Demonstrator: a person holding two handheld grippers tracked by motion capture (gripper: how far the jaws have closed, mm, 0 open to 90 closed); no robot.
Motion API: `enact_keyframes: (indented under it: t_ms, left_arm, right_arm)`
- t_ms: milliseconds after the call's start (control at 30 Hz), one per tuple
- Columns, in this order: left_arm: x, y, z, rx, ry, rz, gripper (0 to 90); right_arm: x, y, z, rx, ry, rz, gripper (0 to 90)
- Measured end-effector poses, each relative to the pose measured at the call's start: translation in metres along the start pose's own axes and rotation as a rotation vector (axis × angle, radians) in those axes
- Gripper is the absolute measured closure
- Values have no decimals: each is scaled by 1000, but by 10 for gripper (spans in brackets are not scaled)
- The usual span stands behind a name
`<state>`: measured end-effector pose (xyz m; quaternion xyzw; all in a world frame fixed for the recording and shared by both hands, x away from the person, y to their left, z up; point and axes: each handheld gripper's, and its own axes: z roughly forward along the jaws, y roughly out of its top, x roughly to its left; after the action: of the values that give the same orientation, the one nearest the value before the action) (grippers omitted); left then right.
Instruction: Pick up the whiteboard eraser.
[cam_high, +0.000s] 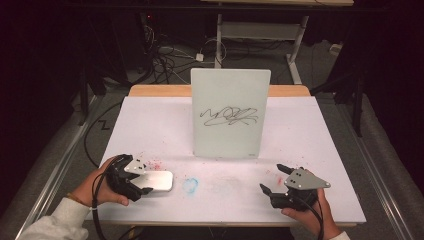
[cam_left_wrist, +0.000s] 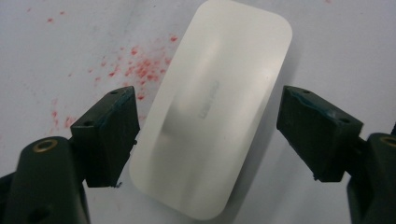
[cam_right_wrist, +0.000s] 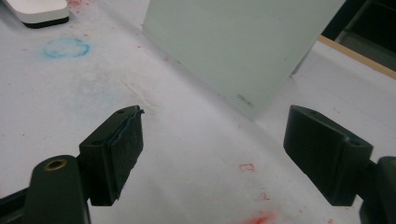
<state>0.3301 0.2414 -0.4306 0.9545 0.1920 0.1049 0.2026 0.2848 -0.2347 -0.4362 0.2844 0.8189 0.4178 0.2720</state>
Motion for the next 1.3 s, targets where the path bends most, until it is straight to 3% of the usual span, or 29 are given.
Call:
enact_keyframes:
  t_ms: [100,167,267,433,633,867,967,1100,1200,1300]
  left_arm:
    - [6,7,6,41,-47,29,205]
    - [9,15,15,100,-75,60,205]
    - [11,19,19,119,-85,66,199]
    - [15,25,25,118,-131,75,210]
    - [14,25,32,136,-124,128,221]
    - [19,24,34,127,-170,123,226]
    - [20,24,35,131,-178,142,235]
    - [20,24,34,132,-173,169,267]
    - [22,24,32,122,-168,154,290]
    - [22,24,30,120,-156,172,290]
  right_arm:
    - [1,1,1,3,12,-6,208]
    - [2,1,3,5,24,-12,208]
    - [3,1,4,8,28,-16,209]
    - [4,-1,5,29,42,-18,223]
    - [4,-2,4,29,62,-16,226]
    - [4,-2,4,37,78,-4,229]
    - [3,-2,6,43,92,-6,232]
    - [3,-2,7,45,111,11,233]
    - [3,-2,7,50,115,12,234]
    - [3,-2,8,54,116,1,237]
